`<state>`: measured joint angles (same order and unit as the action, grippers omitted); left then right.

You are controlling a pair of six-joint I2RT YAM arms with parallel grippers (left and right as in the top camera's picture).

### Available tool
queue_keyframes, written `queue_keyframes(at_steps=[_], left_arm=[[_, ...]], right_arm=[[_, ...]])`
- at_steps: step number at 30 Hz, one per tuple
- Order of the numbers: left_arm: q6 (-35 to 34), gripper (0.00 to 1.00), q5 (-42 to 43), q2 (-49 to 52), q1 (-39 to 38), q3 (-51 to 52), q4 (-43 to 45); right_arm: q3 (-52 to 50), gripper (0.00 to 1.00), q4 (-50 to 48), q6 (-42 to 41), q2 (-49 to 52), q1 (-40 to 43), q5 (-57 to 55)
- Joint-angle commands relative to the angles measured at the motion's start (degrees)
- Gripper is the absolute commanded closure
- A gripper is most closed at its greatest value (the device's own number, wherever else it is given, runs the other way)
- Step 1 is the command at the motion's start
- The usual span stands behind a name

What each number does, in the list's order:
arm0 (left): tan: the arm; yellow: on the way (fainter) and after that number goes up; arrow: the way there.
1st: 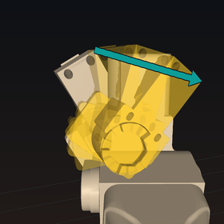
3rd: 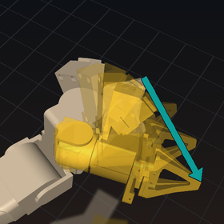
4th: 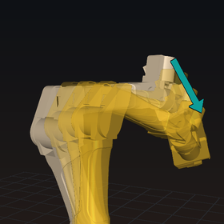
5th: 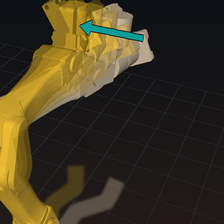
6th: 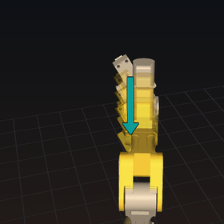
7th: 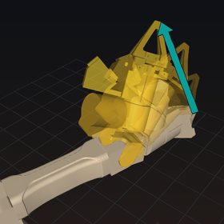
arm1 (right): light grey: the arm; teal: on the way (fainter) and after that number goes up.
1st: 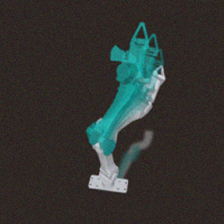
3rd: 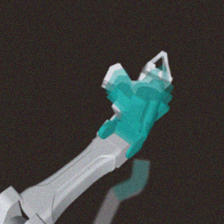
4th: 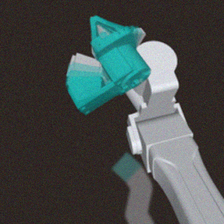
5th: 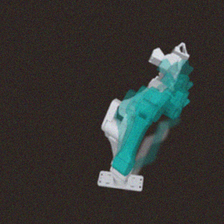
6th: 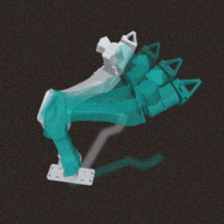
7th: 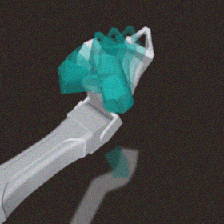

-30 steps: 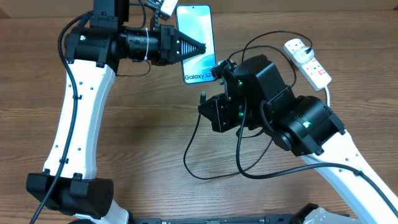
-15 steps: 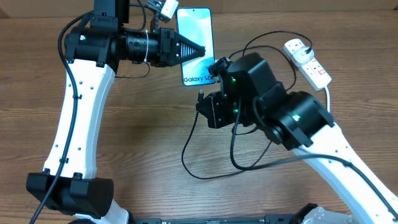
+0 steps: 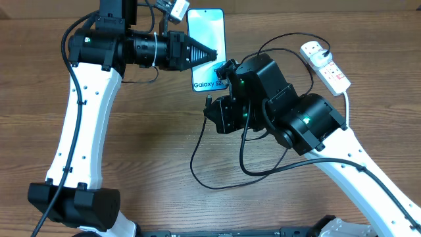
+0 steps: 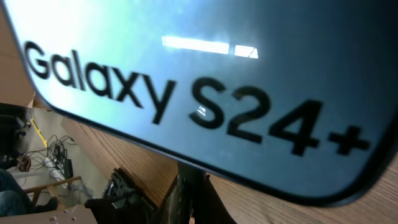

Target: Plug charger to phone and switch on socket

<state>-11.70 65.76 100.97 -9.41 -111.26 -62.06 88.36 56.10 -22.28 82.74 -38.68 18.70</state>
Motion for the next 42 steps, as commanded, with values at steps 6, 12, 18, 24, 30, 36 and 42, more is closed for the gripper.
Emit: queue_keyframes(at_steps=[6,12,18,24,30,36,42], left_arm=[[4.0,0.96,0.0,0.0,-0.5,-0.5,-1.4],[4.9,0.96,0.1,0.0,-0.5,-0.5,-2.2],[6.8,0.96,0.0,0.0,-0.5,-0.5,-2.4],[7.5,0.96,0.1,0.0,-0.5,-0.5,-2.5],[7.5,0.96,0.3,0.0,-0.5,-0.5,-2.6],[9.2,0.96,0.3,0.0,-0.5,-0.5,-4.0],[9.2,0.96,0.2,0.0,-0.5,-0.5,-4.0]], right_arm=[[2.2,0.96,-0.4,0.0,-0.9,-0.2,0.7],[2.1,0.96,-0.4,0.0,-0.9,-0.2,0.7],[2.1,0.96,-0.3,-0.2,-0.9,-0.2,0.9],[2.1,0.96,-0.4,-0.2,-0.9,-0.2,0.9],[2.1,0.96,-1.0,-0.2,-0.9,-0.2,0.9],[2.1,0.96,-1.7,-0.2,-0.9,-0.2,0.9],[2.1,0.96,-1.6,-0.2,-0.9,-0.2,1.7]])
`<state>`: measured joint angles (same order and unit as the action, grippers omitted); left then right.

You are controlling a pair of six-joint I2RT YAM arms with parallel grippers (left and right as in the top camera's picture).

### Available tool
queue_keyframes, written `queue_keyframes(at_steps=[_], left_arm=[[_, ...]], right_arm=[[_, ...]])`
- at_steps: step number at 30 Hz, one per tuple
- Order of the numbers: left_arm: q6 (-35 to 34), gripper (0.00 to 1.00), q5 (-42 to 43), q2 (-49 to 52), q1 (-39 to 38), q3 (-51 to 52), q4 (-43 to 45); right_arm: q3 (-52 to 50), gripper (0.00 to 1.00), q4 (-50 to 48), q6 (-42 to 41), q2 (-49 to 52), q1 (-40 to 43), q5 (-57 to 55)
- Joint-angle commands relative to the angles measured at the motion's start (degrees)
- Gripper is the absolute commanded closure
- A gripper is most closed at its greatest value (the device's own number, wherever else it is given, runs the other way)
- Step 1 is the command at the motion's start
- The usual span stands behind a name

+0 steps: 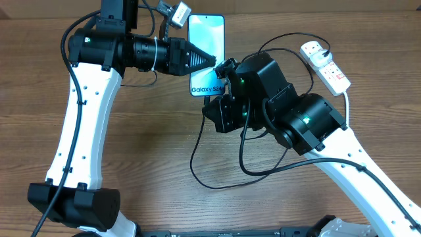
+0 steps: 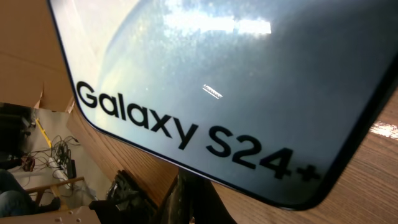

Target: Plug charger to phone and switch on socket

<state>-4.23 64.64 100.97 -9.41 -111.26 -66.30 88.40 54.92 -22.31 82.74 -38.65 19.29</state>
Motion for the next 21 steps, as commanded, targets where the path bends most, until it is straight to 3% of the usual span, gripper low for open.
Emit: queue_keyframes(at_steps=[1,21], left_arm=[[1.7,0.96,1.3,0.0,-0.5,-0.5,0.3],[1.7,0.96,1.2,0.0,-0.4,-0.5,0.9]], right_arm=[[2.1,0.96,-0.5,-0.2,-0.9,-0.2,1.4],[2.1,0.96,0.0,-0.2,-0.9,-0.2,1.3]])
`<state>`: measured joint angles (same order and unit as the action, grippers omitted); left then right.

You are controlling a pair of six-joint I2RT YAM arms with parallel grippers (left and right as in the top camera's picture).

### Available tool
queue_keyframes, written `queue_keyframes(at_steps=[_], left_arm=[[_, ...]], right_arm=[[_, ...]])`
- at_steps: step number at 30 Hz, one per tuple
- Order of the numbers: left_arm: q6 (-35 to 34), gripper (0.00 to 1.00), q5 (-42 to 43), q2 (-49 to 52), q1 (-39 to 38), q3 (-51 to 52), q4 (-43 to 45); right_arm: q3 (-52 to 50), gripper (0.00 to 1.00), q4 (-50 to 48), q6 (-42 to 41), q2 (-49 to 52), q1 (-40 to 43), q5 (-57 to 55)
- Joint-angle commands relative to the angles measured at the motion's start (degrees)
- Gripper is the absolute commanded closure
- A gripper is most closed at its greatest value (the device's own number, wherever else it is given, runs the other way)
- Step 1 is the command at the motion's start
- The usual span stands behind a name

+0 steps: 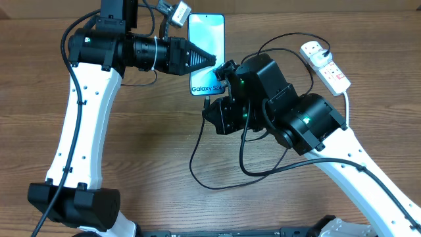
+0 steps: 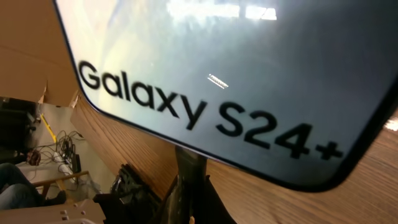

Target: Plug charger to phone and switch on socket

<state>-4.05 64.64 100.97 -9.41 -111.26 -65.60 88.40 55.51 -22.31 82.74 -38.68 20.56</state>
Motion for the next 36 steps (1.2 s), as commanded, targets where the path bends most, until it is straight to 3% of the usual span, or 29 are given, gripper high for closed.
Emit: queue_keyframes(at_steps=[1,36], left_arm=[[1.6,0.96,1.3,0.0,-0.4,-0.5,0.2],[5.8,0.96,1.4,0.0,-0.4,-0.5,-1.3]], right_arm=[[2.1,0.96,-0.6,-0.2,-0.9,-0.2,0.0],[2.1,0.96,-0.7,0.1,-0.9,-0.2,-2.8]])
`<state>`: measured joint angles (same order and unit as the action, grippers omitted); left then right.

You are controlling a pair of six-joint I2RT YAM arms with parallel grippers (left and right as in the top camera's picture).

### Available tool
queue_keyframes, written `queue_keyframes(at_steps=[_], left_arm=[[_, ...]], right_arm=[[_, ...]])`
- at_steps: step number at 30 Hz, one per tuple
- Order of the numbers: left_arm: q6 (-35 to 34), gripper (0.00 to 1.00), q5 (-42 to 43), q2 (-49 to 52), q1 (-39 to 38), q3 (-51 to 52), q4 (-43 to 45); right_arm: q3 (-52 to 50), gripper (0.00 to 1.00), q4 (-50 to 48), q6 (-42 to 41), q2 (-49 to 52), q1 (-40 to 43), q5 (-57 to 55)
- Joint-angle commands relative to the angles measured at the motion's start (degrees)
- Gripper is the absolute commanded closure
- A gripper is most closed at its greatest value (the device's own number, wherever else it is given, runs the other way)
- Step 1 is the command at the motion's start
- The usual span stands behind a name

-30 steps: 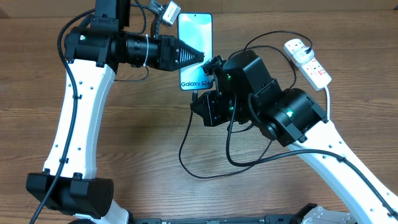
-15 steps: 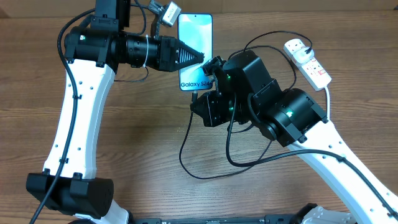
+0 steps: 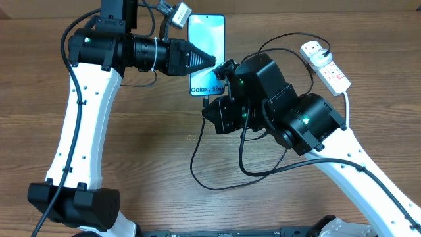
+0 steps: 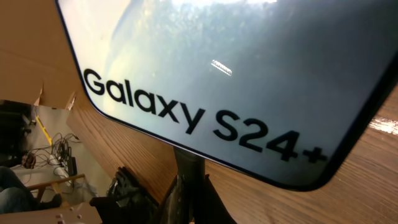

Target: Plug charger to phone and switch on socket

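Note:
The phone [image 3: 208, 41] lies face up at the table's back, its screen reading "Galaxy S24+" [image 4: 205, 127]. My left gripper [image 3: 212, 61] reaches in from the left, its pointed fingers together with the tip over the phone's lower half. My right gripper [image 4: 189, 200] is shut on the black charger plug [image 4: 189, 163], whose tip meets the phone's bottom edge. Whether the plug is seated in the port is hidden. The white socket strip [image 3: 325, 64] lies at the back right, and the black charger cable [image 3: 197, 161] loops across the table from it.
A wooden table [image 3: 151, 164] carries everything. The cable's loops lie under and left of my right arm [image 3: 309, 125]. A small grey adapter [image 3: 176, 12] hangs by the left arm's wrist. Cardboard edges the far side.
Barely anything differs. In the right wrist view the phone's lower edge sits slightly turned, and the plug stays against it. Both grippers hold the same places in the overhead view.
At first the phone lay a little farther back with the plug at its bottom edge and my left tip on it. Then the phone's bottom sat closer to my right gripper. Both grippers have stayed put, with the plug against the edge.

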<state>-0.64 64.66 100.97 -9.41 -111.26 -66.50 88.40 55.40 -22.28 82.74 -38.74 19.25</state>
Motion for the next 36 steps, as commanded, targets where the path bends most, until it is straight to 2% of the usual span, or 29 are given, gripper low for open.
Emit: queue_keyframes(at_steps=[1,36], left_arm=[[2.4,0.96,1.4,0.0,-0.4,-0.5,-0.4],[3.7,0.96,0.8,0.0,-0.3,-0.5,-0.4]], right_arm=[[2.1,0.96,-0.6,0.0,-0.9,-0.1,-1.7],[3.4,0.96,-0.7,0.3,-0.9,-0.1,-1.8]])
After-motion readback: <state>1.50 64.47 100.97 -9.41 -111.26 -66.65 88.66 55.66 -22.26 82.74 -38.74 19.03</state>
